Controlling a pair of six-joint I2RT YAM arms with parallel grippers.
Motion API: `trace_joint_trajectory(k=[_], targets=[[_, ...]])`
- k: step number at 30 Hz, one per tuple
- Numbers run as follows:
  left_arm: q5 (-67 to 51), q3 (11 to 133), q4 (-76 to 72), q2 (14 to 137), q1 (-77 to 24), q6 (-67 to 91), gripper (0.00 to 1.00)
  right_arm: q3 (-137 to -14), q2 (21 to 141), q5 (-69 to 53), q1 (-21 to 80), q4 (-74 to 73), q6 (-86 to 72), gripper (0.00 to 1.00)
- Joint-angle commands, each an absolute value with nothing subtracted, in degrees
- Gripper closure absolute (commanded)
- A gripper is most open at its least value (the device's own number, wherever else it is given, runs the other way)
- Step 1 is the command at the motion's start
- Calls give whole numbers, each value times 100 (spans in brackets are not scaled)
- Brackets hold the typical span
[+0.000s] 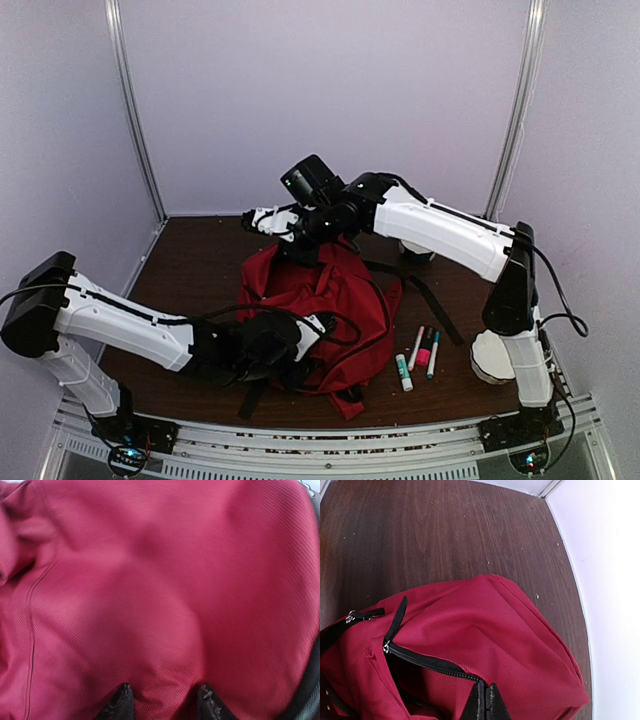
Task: Pack the student bag
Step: Pick up the lower front pocket of the student bag, then pass from the right arm to the left
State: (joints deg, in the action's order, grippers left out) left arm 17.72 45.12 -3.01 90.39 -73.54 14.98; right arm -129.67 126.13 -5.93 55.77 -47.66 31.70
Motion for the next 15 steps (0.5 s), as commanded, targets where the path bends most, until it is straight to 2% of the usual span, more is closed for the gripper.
trace_joint_trajectory(k=[1,5,10,13,15], targets=[[1822,4543,495,9121,-7662,1750,54,-13479,12715,-835,5836,-4336,3264,100],[3102,4747,1152,8320,-8147,1858,45,-13247,12713,-796,5746,-4203,3355,100],[4670,4628,1713,6908,-8463,2170,39,-12964,12733,-1182,5539,-4057,3043,100],[5408,4368,2266,6213,-8170,2910,27,-12947,12726,-1442,5455,-4064,2884,100],[5161,4227,2437,5802,-7668,3041,25,-12956,12704,-1499,5443,-4063,2870,100]])
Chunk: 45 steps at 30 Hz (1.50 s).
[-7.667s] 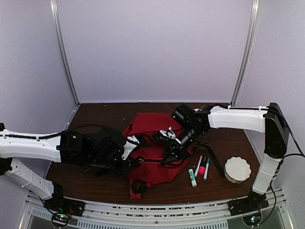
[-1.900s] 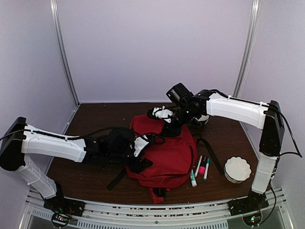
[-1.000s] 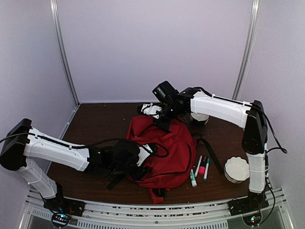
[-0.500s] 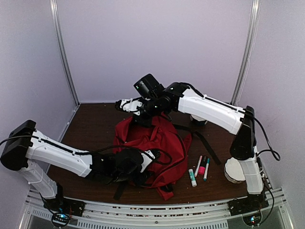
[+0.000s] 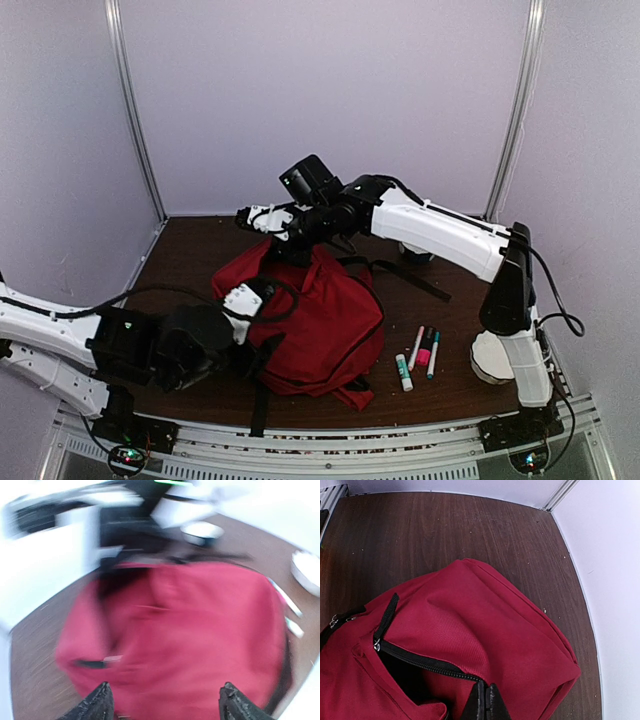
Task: Pack the student bag
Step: Pass from the right arm to the left
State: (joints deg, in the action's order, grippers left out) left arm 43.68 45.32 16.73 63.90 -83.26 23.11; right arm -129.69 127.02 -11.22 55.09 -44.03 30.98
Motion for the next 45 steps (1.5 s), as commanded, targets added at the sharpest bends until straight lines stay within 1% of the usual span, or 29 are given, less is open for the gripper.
trace_joint_trajectory(k=[1,4,6,8,12,14,20,24,30,34,37,39,42,43,45], targets=[[4999,4113,2357,5630,-7383,2978,24,-12955,12701,-1533,5441,-4054,2847,100],[4477,3969,1942,5223,-6784,2651,22,-12980,12717,-1616,5444,-4025,2757,100],[4193,4006,1632,5184,-6484,2375,22,-12982,12734,-1625,5447,-4008,2690,100],[4008,4063,1334,5338,-6281,2138,20,-12986,12764,-1683,5439,-3998,2616,100],[3153,3942,379,5648,-5741,1932,19,-12999,12829,-1815,5433,-4008,2504,100],[2917,3958,73,5910,-5567,1684,19,-12999,12851,-1827,5437,-3991,2459,100],[2782,4459,-45,6832,-5327,939,20,-12999,12837,-1855,5406,-3986,2391,100],[2873,4606,-196,7149,-5207,693,21,-12991,12823,-1864,5402,-3994,2373,100],[2815,4570,-592,7435,-4854,570,25,-12946,12817,-1968,5385,-3989,2280,100],[2285,4518,-1086,7575,-4491,420,31,-12888,12810,-2210,5298,-3971,2168,100],[1898,4829,-1072,7819,-4312,200,36,-12770,12748,-2332,5249,-3933,2130,100],[1691,5124,-903,8083,-4269,17,40,-12692,12710,-2447,5182,-3900,2091,96],[1509,5589,-568,8420,-4252,-246,45,-12663,12606,-2749,5008,-3980,2013,79],[1461,5684,-477,8500,-4246,-306,47,-12598,12509,-2899,4936,-4034,2025,75],[1363,5877,-256,8598,-4237,-381,50,-12238,12121,-3221,4796,-4037,2096,71]])
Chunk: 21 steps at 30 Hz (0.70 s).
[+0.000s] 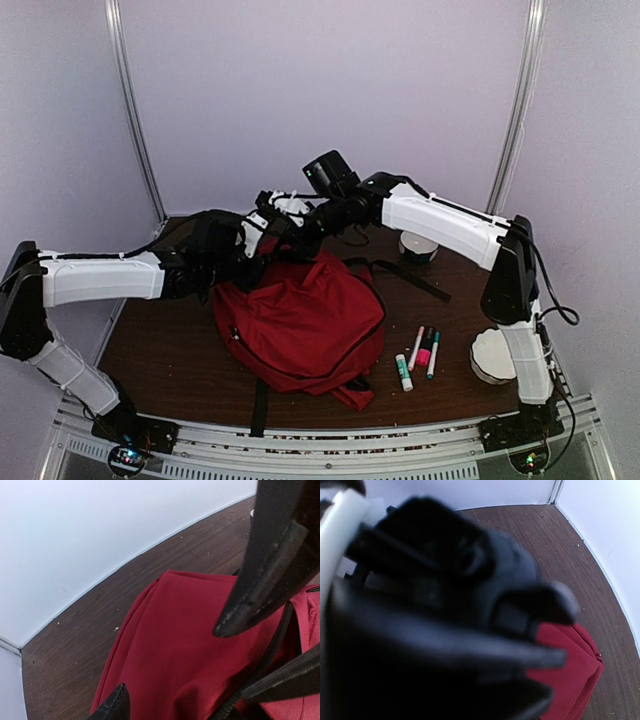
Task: Pack the student bag
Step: Pass from the right arm to the left
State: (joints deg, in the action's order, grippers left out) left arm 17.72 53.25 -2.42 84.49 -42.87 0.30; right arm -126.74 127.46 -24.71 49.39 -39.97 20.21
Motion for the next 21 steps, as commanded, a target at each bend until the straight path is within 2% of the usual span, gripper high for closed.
trace_joint_trajectory(k=[1,6,10,17,21], targets=[[1297,6009,-139,8632,-4241,-400,52,-11959,11841,-3348,4742,-4018,2196,71],[826,6678,627,8884,-4245,-684,65,-9983,10265,-3186,4574,-4053,2914,70],[560,6745,827,8940,-4249,-795,77,-8596,9142,-2831,4479,-4252,3288,71],[148,6707,884,8842,-4245,-652,99,-6896,8202,-2160,4395,-5141,4319,73],[-8,6777,906,8861,-4258,-447,100,-6087,7936,-1745,4457,-5387,5278,70]])
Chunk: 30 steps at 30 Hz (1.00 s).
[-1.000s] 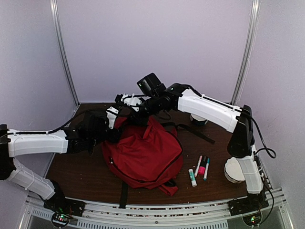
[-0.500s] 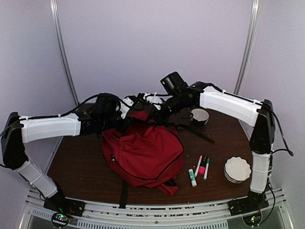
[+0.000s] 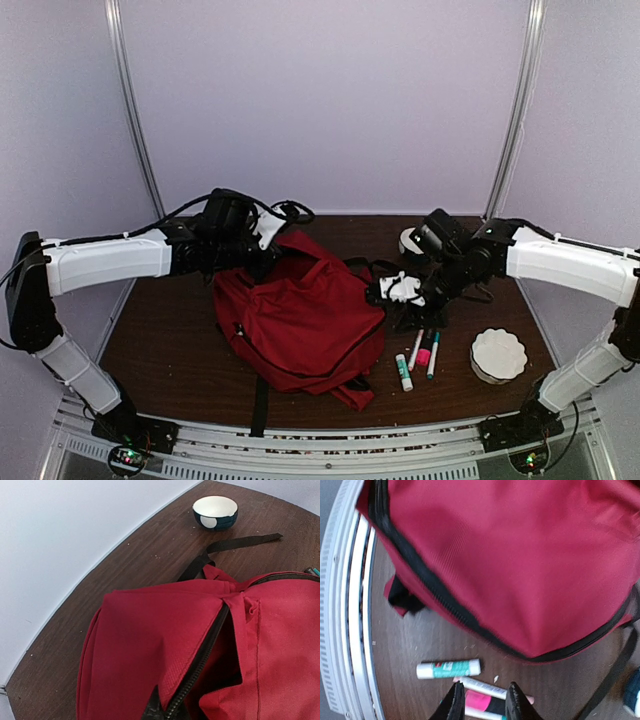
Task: Pack the student bag
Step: Pass from the right arm to the left, then pick up the glue stick from the center of the board.
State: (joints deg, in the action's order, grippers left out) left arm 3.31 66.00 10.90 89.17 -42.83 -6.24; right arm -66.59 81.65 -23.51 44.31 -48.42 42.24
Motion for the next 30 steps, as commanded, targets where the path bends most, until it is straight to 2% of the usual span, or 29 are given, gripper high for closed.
trace_joint_trajectory(k=[1,9,13,30], targets=[[-64,6823,935,8922,-4254,-420,100,-6029,7952,-1601,4492,-5418,5399,69],[-178,7075,1187,8926,-4268,-286,100,-5691,8239,-553,5012,-4907,5724,60],[-260,7092,1203,8871,-4282,-264,100,-5570,8394,-231,5282,-4793,6154,46],[-172,7102,1257,8792,-4299,-289,100,-5211,9061,562,5894,-4013,6855,48]])
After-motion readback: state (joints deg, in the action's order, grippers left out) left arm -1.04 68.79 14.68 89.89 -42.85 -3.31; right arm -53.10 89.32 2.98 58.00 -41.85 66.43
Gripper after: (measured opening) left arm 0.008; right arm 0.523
